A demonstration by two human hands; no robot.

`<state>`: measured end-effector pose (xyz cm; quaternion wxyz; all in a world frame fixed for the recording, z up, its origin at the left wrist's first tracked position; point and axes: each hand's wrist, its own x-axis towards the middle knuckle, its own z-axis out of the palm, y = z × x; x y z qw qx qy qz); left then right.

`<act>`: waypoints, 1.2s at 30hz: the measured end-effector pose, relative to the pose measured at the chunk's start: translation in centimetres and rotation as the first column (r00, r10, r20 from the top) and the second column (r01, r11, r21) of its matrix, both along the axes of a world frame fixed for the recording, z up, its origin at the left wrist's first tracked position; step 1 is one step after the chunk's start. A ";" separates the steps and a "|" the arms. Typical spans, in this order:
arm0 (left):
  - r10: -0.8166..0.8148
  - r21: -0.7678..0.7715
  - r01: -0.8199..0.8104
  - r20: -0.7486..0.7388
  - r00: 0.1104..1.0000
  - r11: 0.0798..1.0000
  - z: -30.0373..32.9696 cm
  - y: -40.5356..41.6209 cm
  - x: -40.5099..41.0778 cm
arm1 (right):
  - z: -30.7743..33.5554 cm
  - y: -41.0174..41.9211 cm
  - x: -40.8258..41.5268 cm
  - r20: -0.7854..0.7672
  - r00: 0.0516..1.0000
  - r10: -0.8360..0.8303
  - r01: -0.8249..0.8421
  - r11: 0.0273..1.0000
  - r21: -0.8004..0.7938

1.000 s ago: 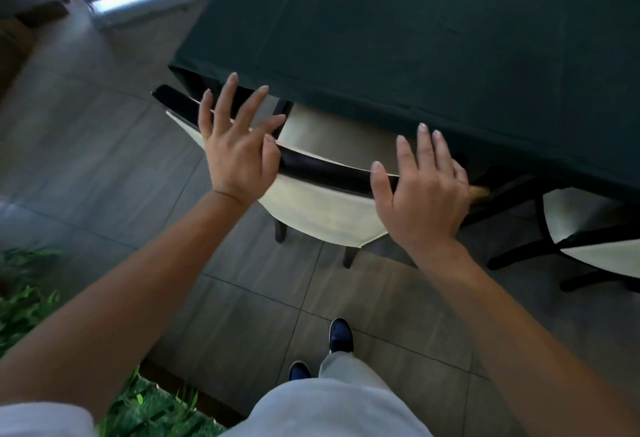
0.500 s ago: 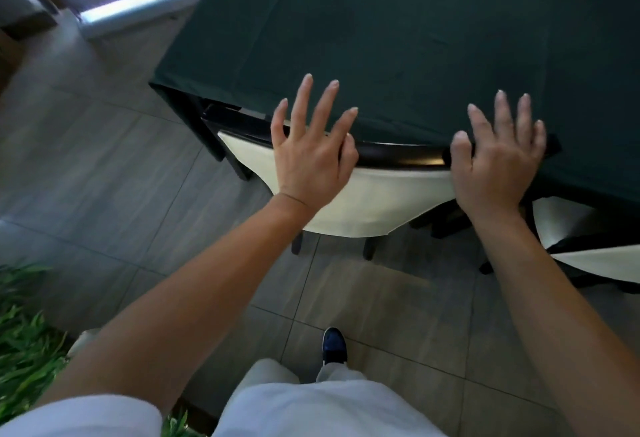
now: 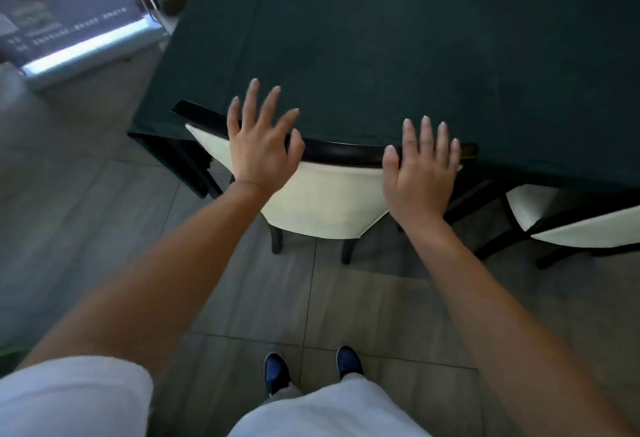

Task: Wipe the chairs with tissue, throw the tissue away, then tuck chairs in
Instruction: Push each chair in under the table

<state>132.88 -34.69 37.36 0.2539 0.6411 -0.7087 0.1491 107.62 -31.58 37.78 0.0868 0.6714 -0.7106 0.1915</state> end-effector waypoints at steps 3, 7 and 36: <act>-0.007 -0.024 0.007 0.001 1.000 1.000 -0.1 -0.8 0.3 | 0.5 -0.9 0.3 -0.044 0.999 0.002 -0.001 1.000 0.025; -0.041 -0.104 0.041 0.000 0.999 0.994 -0.7 -1.4 1.2 | 0.2 -2.2 0.5 -0.056 0.997 0.054 -0.057 0.997 -0.060; 0.061 0.001 -0.061 0.008 0.998 0.998 -0.4 -9.7 -2.2 | -1.3 -13.0 -2.8 0.064 0.985 0.162 -0.132 0.932 -0.337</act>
